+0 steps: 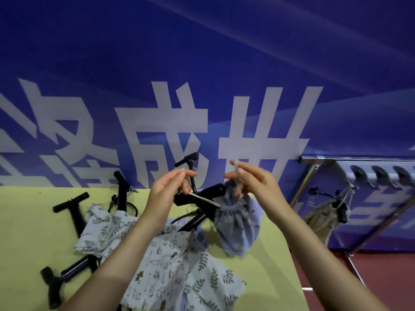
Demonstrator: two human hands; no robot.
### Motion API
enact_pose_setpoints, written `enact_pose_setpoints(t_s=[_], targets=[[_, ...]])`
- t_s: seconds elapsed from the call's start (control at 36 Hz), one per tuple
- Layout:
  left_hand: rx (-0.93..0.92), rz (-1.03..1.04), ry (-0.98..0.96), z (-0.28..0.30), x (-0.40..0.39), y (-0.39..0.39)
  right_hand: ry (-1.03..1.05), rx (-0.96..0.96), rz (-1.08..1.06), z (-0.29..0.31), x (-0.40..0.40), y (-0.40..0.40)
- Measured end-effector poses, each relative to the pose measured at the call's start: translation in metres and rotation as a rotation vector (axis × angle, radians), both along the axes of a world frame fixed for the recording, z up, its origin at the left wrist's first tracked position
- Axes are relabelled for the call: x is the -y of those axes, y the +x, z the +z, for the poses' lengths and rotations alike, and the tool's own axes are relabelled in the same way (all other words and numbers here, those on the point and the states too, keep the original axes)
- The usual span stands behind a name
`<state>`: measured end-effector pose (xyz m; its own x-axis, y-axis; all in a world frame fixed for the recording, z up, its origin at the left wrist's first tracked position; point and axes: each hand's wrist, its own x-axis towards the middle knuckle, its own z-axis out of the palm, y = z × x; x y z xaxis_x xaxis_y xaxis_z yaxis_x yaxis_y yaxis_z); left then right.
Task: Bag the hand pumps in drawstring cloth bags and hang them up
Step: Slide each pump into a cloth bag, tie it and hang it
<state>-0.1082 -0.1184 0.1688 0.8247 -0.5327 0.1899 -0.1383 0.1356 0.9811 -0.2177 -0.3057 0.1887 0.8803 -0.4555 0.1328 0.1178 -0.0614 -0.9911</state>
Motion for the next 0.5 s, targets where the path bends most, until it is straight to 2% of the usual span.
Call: enact_pose_setpoints(t_s=[0.06,0.17,0.33,0.44,0.5], targets=[[0.017,-0.025,0.013,0.000,0.000,0.000,0.092,0.010,0.007,-0.003,0.004,-0.001],[0.040,-0.085,0.004,0.005,0.005,-0.005,0.080,0.043,0.034,-0.011,0.002,-0.001],[0.083,-0.195,-0.024,0.023,0.020,-0.005,-0.053,0.027,0.139,-0.008,-0.029,0.007],[-0.031,-0.229,-0.047,0.021,0.024,-0.005,-0.195,-0.075,0.228,-0.010,-0.044,0.018],[-0.064,-0.238,-0.029,0.016,0.024,-0.005,-0.166,-0.096,0.224,-0.013,-0.049,0.023]])
